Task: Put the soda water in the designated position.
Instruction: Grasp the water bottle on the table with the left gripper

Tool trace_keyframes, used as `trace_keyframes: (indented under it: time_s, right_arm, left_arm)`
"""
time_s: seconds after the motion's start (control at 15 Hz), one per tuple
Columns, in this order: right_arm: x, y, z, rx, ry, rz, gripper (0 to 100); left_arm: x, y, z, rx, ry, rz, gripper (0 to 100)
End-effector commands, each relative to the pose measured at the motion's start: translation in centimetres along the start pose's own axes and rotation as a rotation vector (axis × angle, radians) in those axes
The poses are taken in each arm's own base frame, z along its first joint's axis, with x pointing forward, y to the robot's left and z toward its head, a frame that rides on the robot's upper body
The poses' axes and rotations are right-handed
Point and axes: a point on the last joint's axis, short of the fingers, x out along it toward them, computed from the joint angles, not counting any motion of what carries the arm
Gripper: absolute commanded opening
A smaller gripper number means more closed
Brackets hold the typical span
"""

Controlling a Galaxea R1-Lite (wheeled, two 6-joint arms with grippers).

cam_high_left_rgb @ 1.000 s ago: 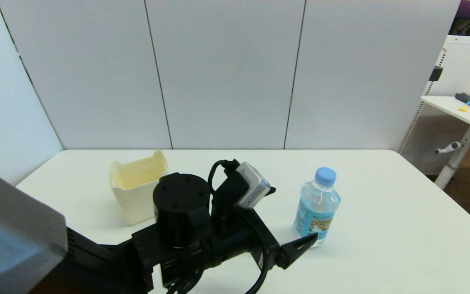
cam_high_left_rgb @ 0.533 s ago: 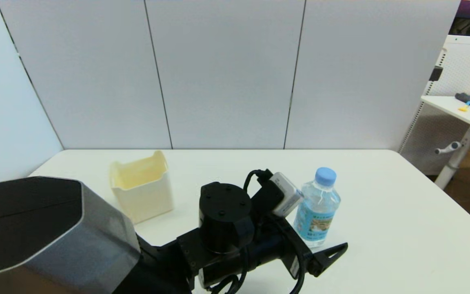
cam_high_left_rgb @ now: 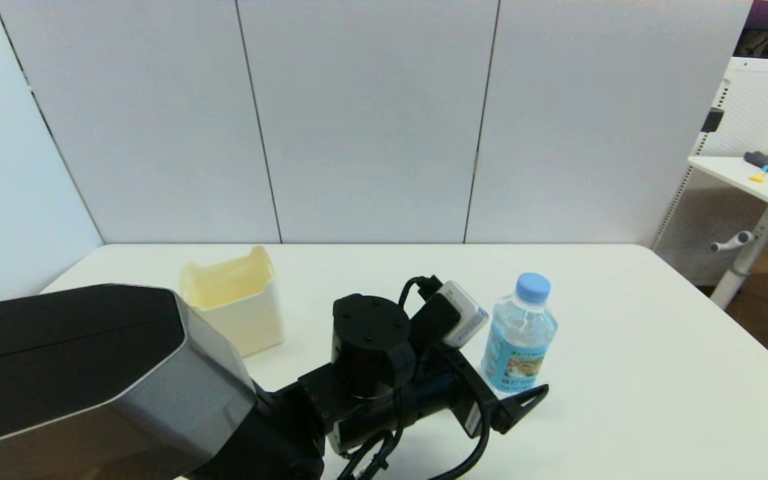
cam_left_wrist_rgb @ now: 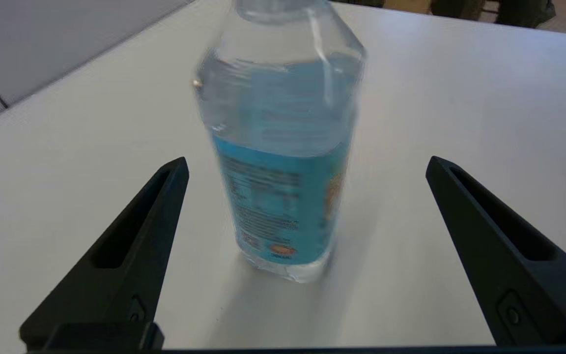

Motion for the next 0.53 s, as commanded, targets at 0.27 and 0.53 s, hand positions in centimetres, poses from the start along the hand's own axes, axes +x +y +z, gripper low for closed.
trace_keyframes:
  time_s: [0.27, 0.53]
  right_arm:
    - [0.0, 0.0, 0.0, -0.001, 0.001, 0.001, 100]
    - [0.0, 0.0, 0.0, 0.001, 0.001, 0.001, 100]
  left_arm:
    - [2.6, 1.2, 0.3, 0.01, -0.075, 0.012, 100]
    - [3.7, 1.2, 0.1, 0.019, -0.091, -0.015, 100]
